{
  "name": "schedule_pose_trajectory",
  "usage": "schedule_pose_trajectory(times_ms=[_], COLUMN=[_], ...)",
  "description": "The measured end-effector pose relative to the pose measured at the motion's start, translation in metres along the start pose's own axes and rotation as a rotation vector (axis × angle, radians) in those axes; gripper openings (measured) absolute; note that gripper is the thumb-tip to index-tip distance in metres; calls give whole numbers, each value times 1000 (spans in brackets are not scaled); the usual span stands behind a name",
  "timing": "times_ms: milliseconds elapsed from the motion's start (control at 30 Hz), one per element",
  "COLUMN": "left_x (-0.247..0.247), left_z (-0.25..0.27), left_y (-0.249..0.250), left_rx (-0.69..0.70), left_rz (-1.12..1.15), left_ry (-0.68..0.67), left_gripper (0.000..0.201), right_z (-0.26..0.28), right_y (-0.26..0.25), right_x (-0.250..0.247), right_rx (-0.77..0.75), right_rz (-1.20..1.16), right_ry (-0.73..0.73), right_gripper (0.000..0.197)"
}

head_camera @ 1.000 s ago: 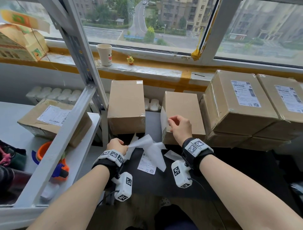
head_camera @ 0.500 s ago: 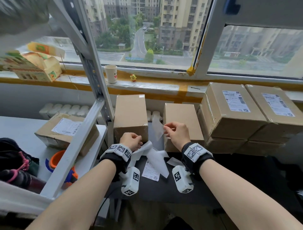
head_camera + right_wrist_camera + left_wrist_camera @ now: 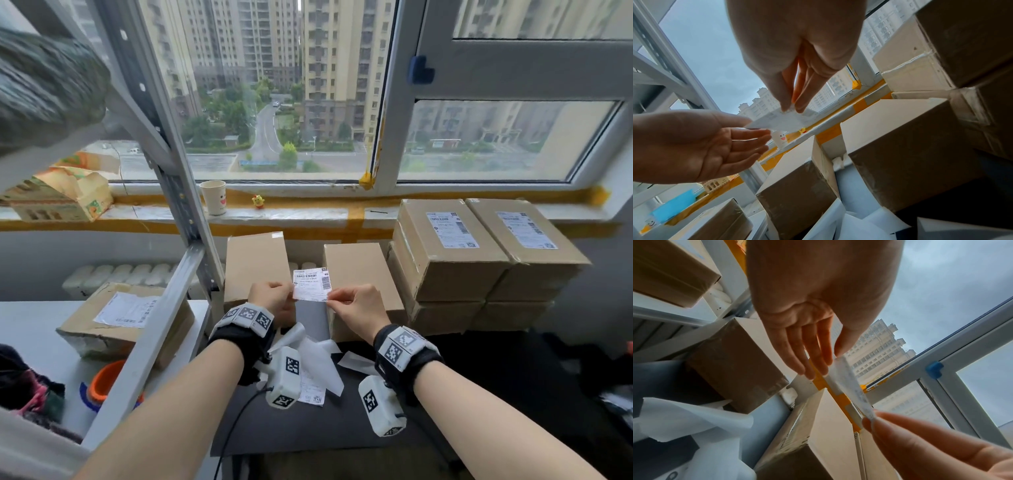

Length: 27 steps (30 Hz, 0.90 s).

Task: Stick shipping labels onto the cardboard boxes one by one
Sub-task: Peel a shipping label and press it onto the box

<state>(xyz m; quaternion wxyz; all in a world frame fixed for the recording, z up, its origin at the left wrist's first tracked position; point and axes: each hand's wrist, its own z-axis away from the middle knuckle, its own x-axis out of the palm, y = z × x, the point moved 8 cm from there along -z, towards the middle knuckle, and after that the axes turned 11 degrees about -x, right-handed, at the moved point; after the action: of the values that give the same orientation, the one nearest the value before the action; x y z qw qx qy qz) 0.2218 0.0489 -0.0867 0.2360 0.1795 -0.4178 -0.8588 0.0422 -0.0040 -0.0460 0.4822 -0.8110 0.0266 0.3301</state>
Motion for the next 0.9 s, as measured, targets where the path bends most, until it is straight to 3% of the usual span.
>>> schedule_pose_trajectory(times_ms=[200,533,633,900], left_x=[28,75,90,122], left_z=[-10,-50,-61,-88], left_y=[1,-6,-4,8], left_rx=[4,55,35,40], left_rz=[-52,-164,-165,-218], left_ry=[-76,-31,-35,32], left_gripper=[4,10,4,16], right_z=[-1,-12,-22,-46], right_y=[30,100,120,166], right_x=[-9,-21,-31,-39], right_rx=[92,317,389,547], right_rz=[-5,-47,-49,-82], right_ry=[36,55,117,228], right_gripper=[12,21,24,19])
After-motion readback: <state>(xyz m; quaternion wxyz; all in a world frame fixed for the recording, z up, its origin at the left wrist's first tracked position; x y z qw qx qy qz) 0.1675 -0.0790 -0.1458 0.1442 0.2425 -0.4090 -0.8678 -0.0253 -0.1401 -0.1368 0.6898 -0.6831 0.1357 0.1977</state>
